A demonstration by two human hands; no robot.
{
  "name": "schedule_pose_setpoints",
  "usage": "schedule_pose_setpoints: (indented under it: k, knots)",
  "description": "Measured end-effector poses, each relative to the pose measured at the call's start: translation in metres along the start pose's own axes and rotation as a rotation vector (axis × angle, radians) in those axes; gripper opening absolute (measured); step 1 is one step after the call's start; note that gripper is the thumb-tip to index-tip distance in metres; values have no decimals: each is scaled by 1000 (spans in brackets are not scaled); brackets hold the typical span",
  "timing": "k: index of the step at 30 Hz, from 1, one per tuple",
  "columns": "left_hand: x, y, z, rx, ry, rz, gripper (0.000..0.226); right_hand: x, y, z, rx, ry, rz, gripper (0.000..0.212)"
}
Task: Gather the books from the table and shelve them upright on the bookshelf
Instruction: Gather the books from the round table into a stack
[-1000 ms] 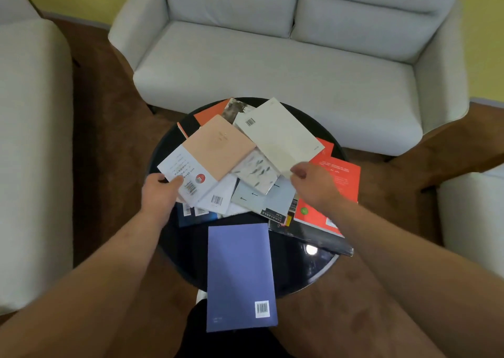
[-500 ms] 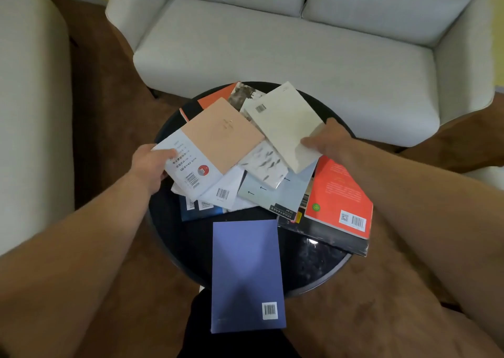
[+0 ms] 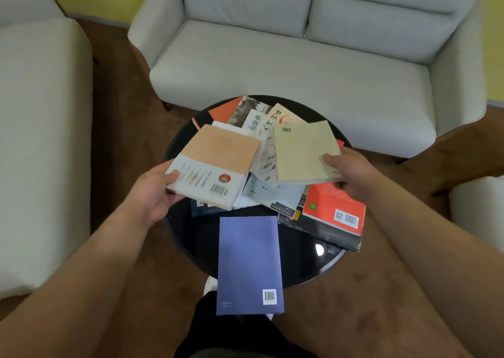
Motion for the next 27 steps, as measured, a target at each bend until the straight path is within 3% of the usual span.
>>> schedule_pose_setpoints:
  k: [4, 7, 13, 18, 21, 23, 27]
  knots:
    - [-43, 48, 10, 2, -25, 14, 28, -59, -24, 15, 158, -4, -22, 20]
    - [-69, 74, 15, 129, -6, 38, 21, -98, -40, 26, 187, 1, 10, 24]
    - [-81, 69, 2, 750, 117, -8, 26, -141, -79, 33, 139, 65, 1, 22]
    - [-47, 56, -75, 1529, 122, -378, 39, -155, -107, 26, 69, 112, -29, 35]
    - [-44, 75, -126, 1863, 96, -559, 43, -160, -118, 23, 23, 117, -44, 34]
    - [-46, 89, -147, 1923, 106, -651, 45, -164, -126, 21, -4, 123, -68, 34]
    - [-46, 100, -132, 1714, 99, -683, 66, -166, -140, 20, -47, 148, -90, 37]
Point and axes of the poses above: each hand's wrist, its own x-axis towards the middle knuckle, its own z-axis out of the back of the hand, y = z × x, the point moved 10 cm from there along x, towards the middle knuckle, and after that the axes turned 8 degrees about z, right-handed, at the moved point
